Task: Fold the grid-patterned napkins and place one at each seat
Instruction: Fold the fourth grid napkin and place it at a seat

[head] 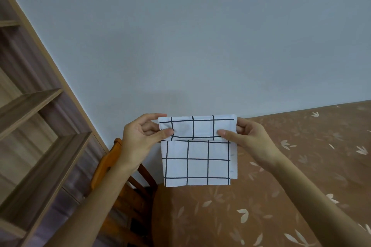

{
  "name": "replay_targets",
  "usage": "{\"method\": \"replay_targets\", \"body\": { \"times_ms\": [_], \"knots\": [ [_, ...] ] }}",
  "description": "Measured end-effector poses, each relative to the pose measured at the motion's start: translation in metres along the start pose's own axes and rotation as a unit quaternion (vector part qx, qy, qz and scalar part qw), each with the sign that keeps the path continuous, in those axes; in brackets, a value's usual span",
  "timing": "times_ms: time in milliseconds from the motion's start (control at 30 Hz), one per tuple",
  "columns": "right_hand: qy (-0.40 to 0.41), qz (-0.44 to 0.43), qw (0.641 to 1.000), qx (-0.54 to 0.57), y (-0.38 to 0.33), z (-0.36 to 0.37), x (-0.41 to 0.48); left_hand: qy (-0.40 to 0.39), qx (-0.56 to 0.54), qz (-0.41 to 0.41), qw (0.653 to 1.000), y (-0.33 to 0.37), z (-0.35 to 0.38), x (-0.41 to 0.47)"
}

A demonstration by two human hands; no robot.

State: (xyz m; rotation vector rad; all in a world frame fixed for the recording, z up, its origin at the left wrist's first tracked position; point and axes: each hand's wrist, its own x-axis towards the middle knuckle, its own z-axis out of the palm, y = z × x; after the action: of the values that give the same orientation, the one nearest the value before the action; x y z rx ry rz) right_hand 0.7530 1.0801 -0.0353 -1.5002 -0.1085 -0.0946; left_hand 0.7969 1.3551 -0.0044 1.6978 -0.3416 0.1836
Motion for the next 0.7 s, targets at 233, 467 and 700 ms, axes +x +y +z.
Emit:
{"method": "replay_targets", "body": {
  "times_ms": [233,467,700],
  "knots": [
    [-0.009,-0.01,0.999,-0.046,0.0,-0.003,-0.001,-0.072,-0.013,-0.06,0.995,0.002,-0.003,0.0],
    [0.011,-0.048,0.999,-0.023,-0.002,-0.01,-0.003,-0.176,-0.033,-0.097,0.979,0.002,-0.005,-0.003],
    [0.003,-0.073,0.996,-0.055,0.003,-0.015,-0.001,-0.222,-0.15,-0.154,0.951,0.001,-0.006,-0.001]
  ]
}}
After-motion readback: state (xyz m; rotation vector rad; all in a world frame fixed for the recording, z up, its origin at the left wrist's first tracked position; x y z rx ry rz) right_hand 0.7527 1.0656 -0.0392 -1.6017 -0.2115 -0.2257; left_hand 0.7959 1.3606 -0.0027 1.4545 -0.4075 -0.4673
